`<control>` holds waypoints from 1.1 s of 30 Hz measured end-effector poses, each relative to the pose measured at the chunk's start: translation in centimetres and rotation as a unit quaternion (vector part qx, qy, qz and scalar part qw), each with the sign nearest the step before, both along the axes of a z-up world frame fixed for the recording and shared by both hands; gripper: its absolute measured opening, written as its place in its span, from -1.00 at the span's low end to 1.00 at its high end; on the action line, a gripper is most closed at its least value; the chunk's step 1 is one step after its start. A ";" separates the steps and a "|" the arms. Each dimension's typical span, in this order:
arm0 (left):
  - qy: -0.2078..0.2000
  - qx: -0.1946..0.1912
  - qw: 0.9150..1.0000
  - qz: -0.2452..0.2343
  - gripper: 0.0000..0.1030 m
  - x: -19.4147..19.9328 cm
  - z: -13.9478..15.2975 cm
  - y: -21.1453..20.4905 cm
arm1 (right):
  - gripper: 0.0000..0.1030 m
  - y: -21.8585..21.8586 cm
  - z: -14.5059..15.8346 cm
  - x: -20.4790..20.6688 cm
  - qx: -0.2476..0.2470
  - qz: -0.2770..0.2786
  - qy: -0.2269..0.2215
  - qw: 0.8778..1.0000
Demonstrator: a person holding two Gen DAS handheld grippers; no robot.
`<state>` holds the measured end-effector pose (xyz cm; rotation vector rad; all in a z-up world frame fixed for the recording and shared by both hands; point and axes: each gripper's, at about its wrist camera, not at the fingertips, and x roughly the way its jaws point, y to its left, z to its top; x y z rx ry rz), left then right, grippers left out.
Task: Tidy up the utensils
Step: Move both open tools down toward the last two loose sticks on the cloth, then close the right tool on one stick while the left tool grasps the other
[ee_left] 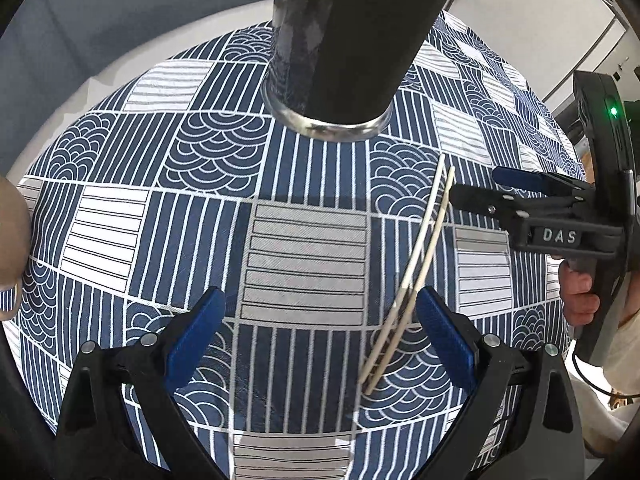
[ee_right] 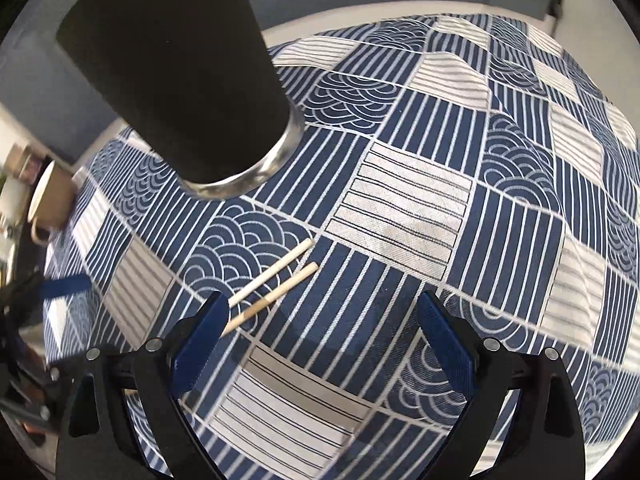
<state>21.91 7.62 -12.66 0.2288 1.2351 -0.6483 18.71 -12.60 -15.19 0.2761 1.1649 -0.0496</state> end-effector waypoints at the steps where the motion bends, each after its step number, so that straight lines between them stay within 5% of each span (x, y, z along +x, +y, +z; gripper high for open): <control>1: 0.000 0.001 1.000 0.000 0.83 0.0 -0.1 0.1 | 0.77 0.2 -0.1 0.2 -0.004 -0.002 0.004 1.000; 7: 0.002 -0.009 1.000 0.000 0.83 0.2 -0.3 0.0 | 0.78 2.0 -0.5 -0.2 -0.062 0.017 -0.005 0.998; 16: 0.007 -0.009 1.000 -0.013 0.83 1.0 -1.0 -1.8 | 0.85 1.0 -0.6 -2.0 -0.059 0.027 -0.007 0.998; 24: -0.003 0.034 0.998 -0.048 0.83 0.7 -1.8 -4.4 | 0.85 -0.4 -0.9 -4.2 -0.079 0.055 -0.004 0.995; 33: -0.021 0.077 0.994 -0.071 0.83 1.0 -2.3 -6.6 | 0.85 -1.6 -0.7 -4.1 -0.057 0.006 0.016 0.998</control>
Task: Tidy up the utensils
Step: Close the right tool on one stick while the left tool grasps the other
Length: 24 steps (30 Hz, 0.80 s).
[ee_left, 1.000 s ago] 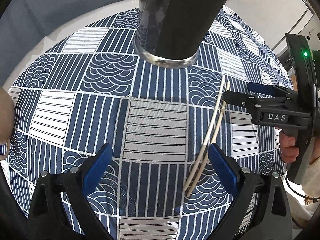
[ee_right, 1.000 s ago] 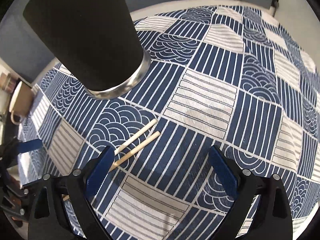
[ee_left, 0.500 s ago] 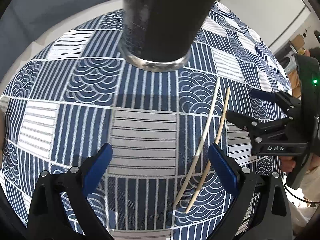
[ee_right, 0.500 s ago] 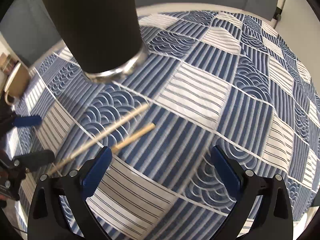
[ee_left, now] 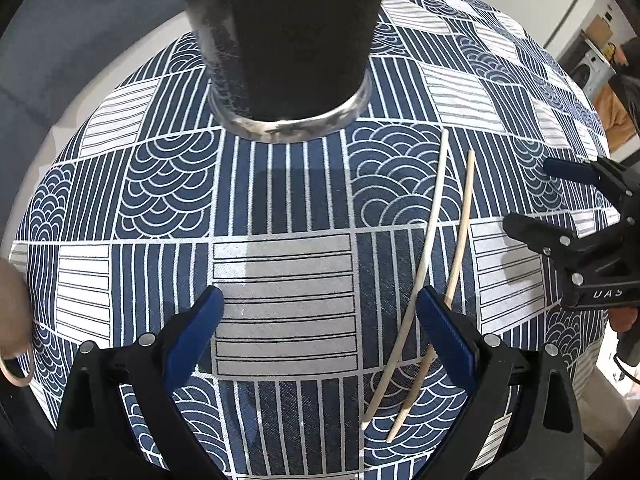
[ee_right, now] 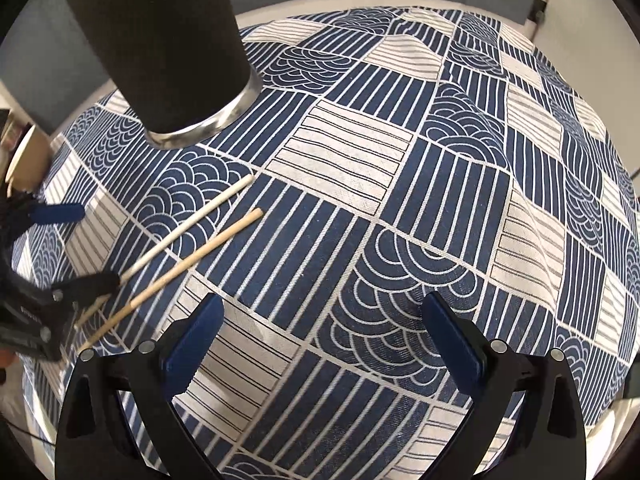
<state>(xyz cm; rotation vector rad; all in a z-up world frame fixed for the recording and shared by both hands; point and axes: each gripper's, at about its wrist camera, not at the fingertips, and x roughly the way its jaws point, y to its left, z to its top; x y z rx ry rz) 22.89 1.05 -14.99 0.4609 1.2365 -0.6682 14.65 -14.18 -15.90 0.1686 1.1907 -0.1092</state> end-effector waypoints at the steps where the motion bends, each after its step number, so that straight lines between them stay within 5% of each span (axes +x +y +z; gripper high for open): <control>1: -0.001 0.003 1.000 -0.002 0.83 0.0 -0.1 -0.1 | 0.85 0.1 0.1 0.3 0.008 -0.006 0.003 1.000; 15: -0.012 0.020 0.999 -0.024 0.92 0.4 -1.1 -1.6 | 0.87 2.1 0.0 2.8 0.019 -0.133 0.052 0.990; 20: -0.016 0.018 0.999 -0.030 0.92 0.2 -1.0 -1.1 | 0.87 1.9 0.1 2.9 0.053 -0.153 0.080 0.984; 24: -0.007 0.023 0.999 -0.039 0.92 0.6 -1.0 -0.8 | 0.87 2.8 -0.3 3.4 0.035 -0.147 0.122 0.981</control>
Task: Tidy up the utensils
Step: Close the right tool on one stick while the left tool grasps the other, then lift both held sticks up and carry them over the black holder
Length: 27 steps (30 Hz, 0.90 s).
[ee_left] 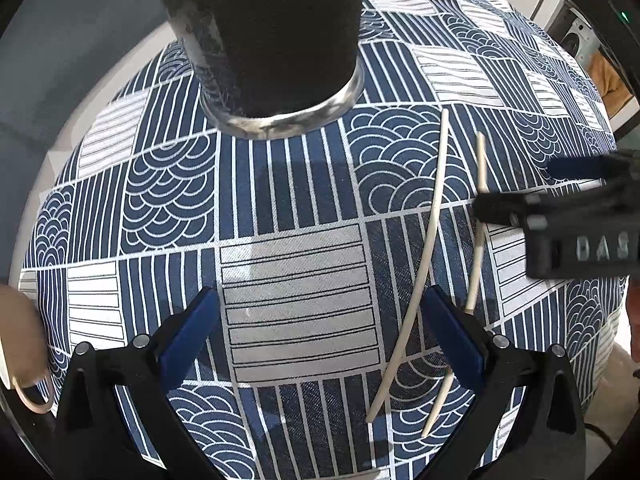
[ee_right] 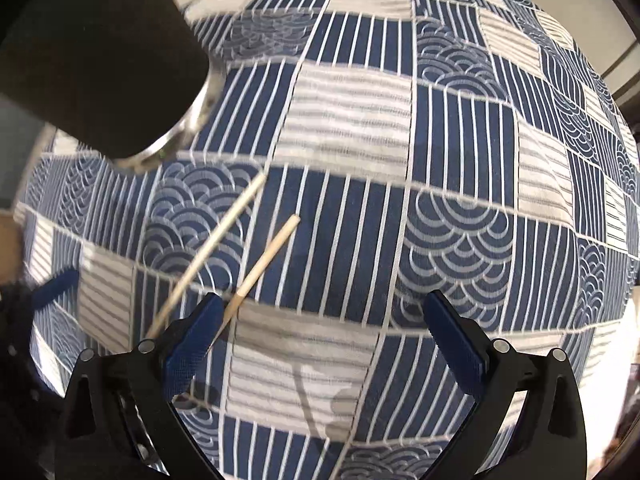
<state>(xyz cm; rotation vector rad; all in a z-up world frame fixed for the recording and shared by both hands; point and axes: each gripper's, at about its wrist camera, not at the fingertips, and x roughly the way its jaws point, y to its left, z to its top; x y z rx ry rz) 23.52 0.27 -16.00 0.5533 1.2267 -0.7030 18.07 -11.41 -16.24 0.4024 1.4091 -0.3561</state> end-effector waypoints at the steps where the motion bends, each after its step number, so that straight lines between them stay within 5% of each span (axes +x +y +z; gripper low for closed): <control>1: 0.002 0.002 1.000 0.006 0.92 0.1 0.0 -0.1 | 0.88 0.1 -0.1 -0.2 0.004 -0.008 0.012 1.000; 11: -0.005 -0.003 0.999 0.038 0.84 0.0 0.1 -0.3 | 0.75 0.6 -0.2 -0.4 0.000 -0.003 0.035 0.999; 17: -0.006 -0.006 0.998 0.069 0.26 -1.8 1.1 0.2 | -0.15 -0.4 1.2 -2.4 -0.013 0.026 0.014 0.999; 19: -0.002 -0.008 0.997 0.075 -0.10 -3.0 1.4 0.2 | -0.62 -1.1 1.5 -3.2 -0.016 0.040 0.008 0.999; 21: 0.003 -0.004 0.997 0.077 -0.37 -3.8 1.6 0.1 | -0.85 -1.8 1.6 -3.7 -0.017 0.053 0.004 0.998; 25: 0.020 -0.006 0.994 0.110 -0.86 -5.6 1.5 0.7 | -0.92 -3.3 1.7 -4.9 -0.017 0.094 -0.024 0.995; 27: 0.034 -0.014 0.991 0.129 -0.90 -6.3 1.5 1.3 | -0.91 -4.5 1.6 -5.3 0.009 0.092 -0.026 0.995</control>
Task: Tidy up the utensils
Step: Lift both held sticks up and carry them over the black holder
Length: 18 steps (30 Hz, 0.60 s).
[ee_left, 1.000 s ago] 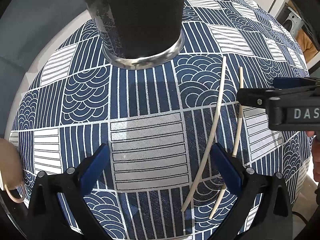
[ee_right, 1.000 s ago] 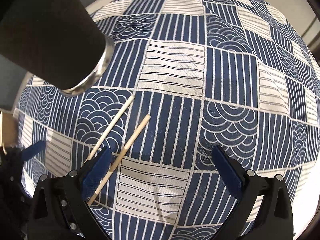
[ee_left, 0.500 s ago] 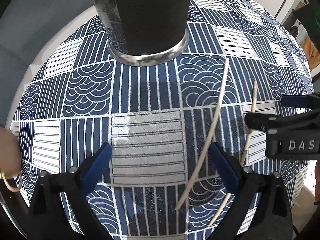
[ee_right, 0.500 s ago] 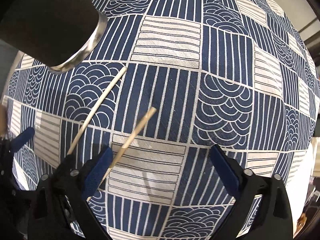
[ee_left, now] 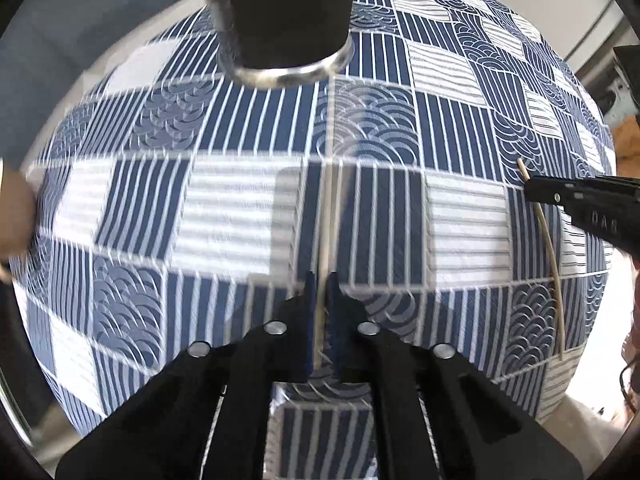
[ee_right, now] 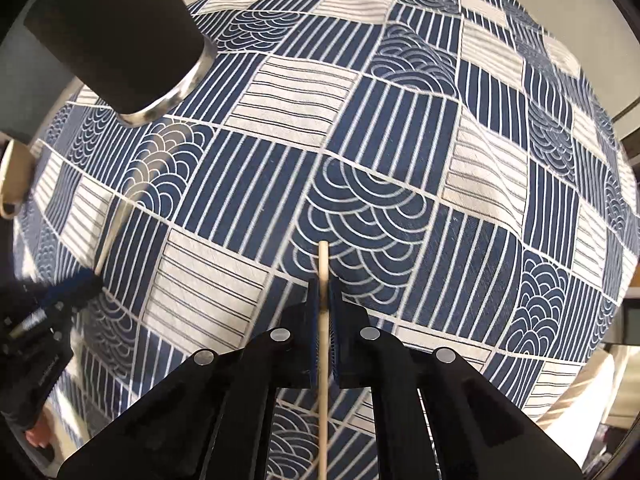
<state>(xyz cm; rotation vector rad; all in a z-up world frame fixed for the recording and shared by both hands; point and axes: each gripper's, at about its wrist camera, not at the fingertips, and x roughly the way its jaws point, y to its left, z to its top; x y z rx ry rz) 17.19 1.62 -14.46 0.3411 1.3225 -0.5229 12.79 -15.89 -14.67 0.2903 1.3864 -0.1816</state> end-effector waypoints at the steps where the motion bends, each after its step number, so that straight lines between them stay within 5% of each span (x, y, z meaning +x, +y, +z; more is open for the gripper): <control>1: 0.006 -0.006 1.000 0.009 -0.91 -0.1 0.1 0.3 | -0.91 -0.5 -0.1 -0.1 0.014 -0.002 -0.002 1.000; 8: 0.097 -0.079 0.989 0.081 -0.91 -1.0 0.0 3.9 | -0.91 -3.5 -0.3 0.3 0.096 -0.003 -0.001 0.995; 18: 0.074 -0.045 0.989 0.117 -0.91 -3.3 1.7 4.7 | -0.91 -4.4 2.8 2.5 0.084 0.075 -0.031 0.993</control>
